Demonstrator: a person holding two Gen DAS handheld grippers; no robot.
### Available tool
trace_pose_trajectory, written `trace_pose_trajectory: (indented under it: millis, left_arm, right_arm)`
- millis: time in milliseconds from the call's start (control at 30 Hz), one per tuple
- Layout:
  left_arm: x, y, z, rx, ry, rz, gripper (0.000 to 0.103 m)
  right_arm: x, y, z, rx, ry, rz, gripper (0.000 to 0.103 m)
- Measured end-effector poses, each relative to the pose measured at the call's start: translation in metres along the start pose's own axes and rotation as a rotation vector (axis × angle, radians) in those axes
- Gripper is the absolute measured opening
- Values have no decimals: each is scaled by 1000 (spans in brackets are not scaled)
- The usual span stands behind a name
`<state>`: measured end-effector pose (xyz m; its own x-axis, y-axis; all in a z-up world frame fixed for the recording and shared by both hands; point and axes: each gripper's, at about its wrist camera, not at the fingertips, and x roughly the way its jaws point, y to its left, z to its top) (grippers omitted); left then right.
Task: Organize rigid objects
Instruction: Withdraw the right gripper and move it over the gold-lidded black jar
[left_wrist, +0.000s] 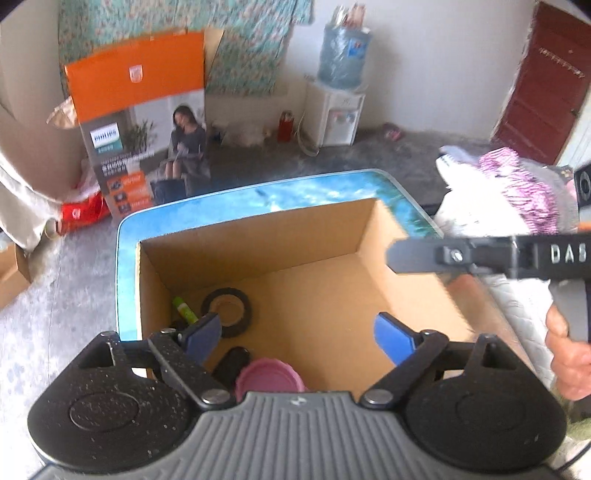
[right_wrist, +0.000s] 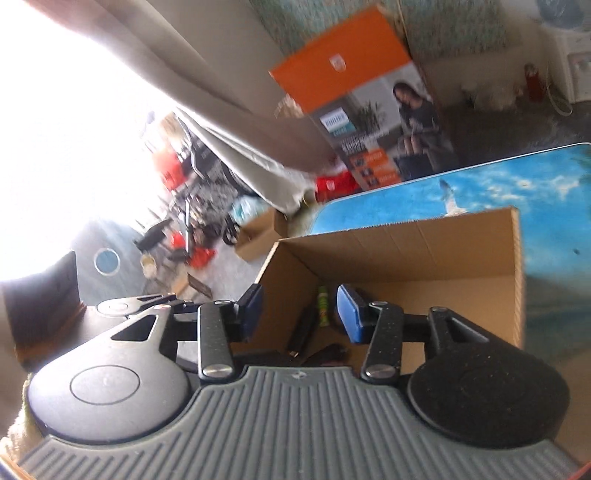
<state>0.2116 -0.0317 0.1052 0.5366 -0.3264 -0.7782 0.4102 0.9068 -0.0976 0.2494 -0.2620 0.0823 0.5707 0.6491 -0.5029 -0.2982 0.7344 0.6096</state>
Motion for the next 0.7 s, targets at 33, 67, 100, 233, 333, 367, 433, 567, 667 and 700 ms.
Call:
trace_pose_trajectory:
  millis: [33,67,100,233,333,367,433,567,667,700]
  left_arm:
    - [-9,-4,-7,-4,-15,-9,93]
    - [-18,-10,-16,-6,-29,-20,93]
    - [-26,-14,-24,-6,-41,-30,93]
    - [-41,-33,-65,-16,-76,-49,94]
    - [-38,-42,-96,-23,-70,-36,94]
    - [-34,-45,-107,-23,-67,-29,94]
    - [-26,-50,-126,-28,-65,-18,94]
    - [-2,-67,-159,18,-58,20,94]
    - [16,-79,-172,61,-52,55,93]
    - [20,-82,-175,77,-57,64,92]
  right_arm:
    - [-15,3,-12,-2,-21,2,47]
    - [-28,5,-23,-6,-37,10,49]
    - [-41,8,-35,-6,-50,18,50]
    - [-76,11,-85,13,-79,17,53]
    - [-91,7,-121,46,-74,15,54]
    - [-95,4,-132,62,-71,4,54]
    - [-99,0,-152,80,-63,-23,54]
    - [-97,-11,-178,108,-30,-67,54]
    - [-86,-21,-191,127,11,-91,54]
    - [-80,-22,-192,127,23,-100,54]
